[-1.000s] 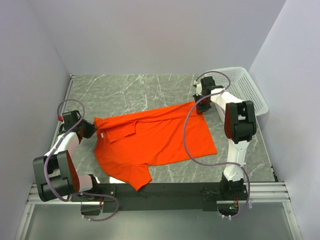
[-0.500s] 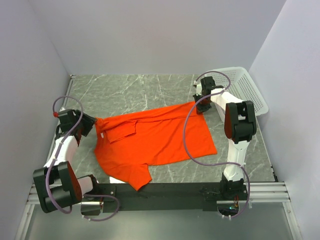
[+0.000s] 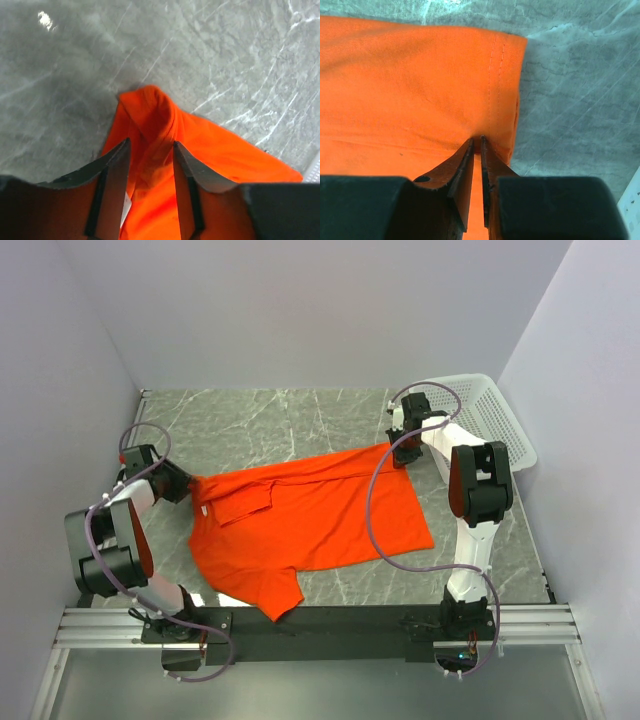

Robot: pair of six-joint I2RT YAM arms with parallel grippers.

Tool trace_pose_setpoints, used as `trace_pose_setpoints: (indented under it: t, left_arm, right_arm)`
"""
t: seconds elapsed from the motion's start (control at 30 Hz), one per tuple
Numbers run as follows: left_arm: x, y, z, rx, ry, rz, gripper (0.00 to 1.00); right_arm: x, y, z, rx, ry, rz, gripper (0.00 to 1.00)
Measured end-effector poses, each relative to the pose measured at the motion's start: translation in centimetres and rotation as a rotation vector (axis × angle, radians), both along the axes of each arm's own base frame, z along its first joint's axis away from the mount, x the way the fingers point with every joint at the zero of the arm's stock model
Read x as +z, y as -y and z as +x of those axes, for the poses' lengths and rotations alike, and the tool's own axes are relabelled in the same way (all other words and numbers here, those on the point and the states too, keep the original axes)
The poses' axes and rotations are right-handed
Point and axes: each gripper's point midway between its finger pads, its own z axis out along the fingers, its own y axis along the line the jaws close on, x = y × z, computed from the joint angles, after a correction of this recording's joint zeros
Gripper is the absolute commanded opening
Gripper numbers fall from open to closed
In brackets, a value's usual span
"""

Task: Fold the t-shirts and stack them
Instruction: Fold the tshirt

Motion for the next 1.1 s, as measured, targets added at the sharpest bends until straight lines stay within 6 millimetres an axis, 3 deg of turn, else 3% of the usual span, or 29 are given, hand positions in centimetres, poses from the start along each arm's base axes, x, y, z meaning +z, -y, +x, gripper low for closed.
trace_pose_setpoints:
  t: [0.17, 0.27, 0.43, 0.67, 0.9, 1.1]
  left_arm:
    - [-0.1, -0.5, 1.5, -0.010, -0.001, 0.008, 0.38]
    - [-0.3, -0.7, 2.2, -0.011, -0.005, 0.008, 0.29]
    - [-1.0, -0.9, 2.7, -0.008, -0.024, 0.001, 0.01]
    - [-0.6, -2.2, 2.7, 0.075, -0.029, 0.040, 0.01]
    - [4.5, -4.7, 2.0, 0.294, 0.090, 0.102, 0.01]
    - [2.4, -4.9, 2.6, 0.308, 0.029, 0.081, 0.01]
  right_arm:
    - [0.0, 0.0, 0.0, 0.000, 0.000, 0.000, 0.18]
    - [0.0, 0.0, 0.0, 0.000, 0.000, 0.000, 0.18]
    - [0.0, 0.0, 0.0, 0.000, -0.001, -0.001, 0.18]
    - [0.0, 0.1, 0.0, -0.002, 0.000, -0.004, 0.18]
    - [0.0, 0.1, 0.0, -0.003, 0.001, -0.005, 0.18]
    - [0.0, -0.1, 0.0, 0.001, 0.002, -0.005, 0.18]
